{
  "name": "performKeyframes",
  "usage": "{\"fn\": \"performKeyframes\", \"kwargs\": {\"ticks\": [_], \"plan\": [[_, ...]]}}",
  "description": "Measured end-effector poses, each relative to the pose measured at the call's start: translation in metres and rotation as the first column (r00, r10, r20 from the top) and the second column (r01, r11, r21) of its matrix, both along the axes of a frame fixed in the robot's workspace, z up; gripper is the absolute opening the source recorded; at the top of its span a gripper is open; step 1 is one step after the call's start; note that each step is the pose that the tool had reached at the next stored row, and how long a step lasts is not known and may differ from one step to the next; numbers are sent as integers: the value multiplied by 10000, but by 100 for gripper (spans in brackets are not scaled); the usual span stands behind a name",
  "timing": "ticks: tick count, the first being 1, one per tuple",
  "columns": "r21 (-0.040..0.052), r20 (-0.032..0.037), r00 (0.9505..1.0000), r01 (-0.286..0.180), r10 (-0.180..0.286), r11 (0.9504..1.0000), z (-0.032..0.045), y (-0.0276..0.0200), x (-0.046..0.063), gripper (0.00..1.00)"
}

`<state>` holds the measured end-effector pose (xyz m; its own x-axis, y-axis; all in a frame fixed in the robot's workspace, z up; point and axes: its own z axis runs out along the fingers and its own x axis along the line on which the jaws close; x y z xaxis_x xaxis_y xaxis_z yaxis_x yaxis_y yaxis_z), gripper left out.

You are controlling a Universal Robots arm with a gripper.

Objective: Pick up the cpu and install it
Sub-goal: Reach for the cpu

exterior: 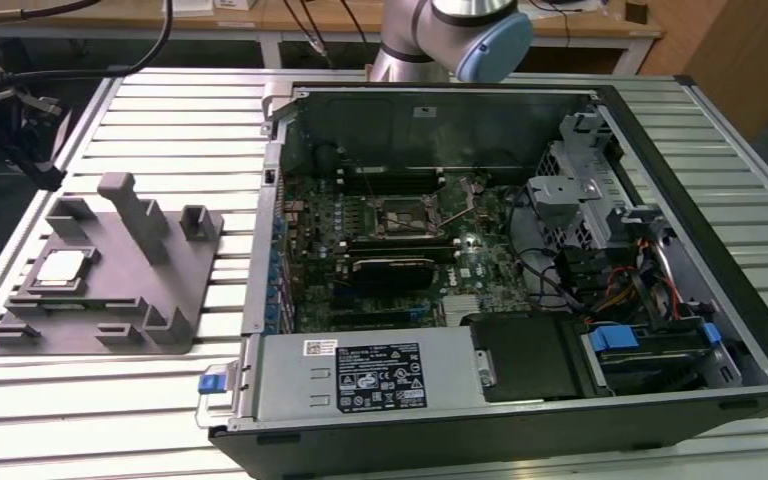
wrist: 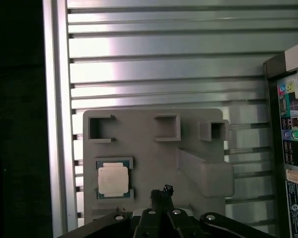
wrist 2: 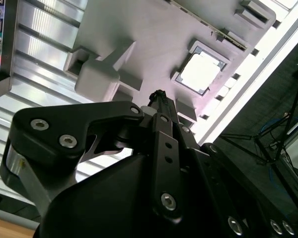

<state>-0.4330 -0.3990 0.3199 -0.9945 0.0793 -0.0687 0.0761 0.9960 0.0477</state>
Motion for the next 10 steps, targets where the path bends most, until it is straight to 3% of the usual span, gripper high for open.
{"fn": "performKeyframes", "kwargs": {"ticks": [10], "plan": [[0,0,10000,-1,1,10000,-55,-1,-62,11]]}}
